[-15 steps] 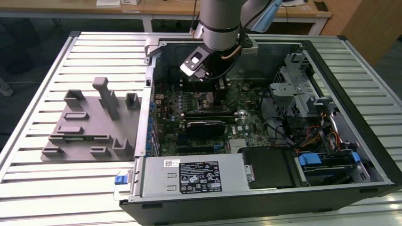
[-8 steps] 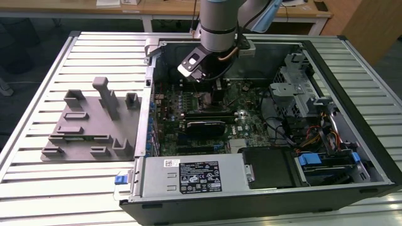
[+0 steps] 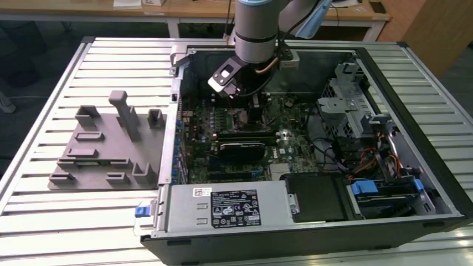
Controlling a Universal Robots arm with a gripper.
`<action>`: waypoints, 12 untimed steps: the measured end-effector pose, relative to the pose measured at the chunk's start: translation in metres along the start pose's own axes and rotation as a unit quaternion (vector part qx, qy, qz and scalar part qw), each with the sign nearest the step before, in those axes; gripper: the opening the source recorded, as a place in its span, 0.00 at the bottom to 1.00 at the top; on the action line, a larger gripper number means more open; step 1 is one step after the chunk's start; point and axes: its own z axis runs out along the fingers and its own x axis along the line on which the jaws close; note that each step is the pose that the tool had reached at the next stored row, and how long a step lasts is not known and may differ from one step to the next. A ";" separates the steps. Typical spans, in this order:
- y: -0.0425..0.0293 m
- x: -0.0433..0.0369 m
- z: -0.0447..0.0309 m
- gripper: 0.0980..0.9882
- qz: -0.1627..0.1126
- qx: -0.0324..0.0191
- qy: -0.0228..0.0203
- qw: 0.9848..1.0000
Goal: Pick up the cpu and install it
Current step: 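Place the cpu into insertion slot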
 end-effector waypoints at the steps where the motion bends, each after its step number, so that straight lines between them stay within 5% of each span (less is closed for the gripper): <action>1: 0.0000 0.0000 0.0000 0.50 0.000 0.000 0.000 1.000; 12: -0.0005 0.0003 0.0088 0.50 0.000 0.000 0.005 1.000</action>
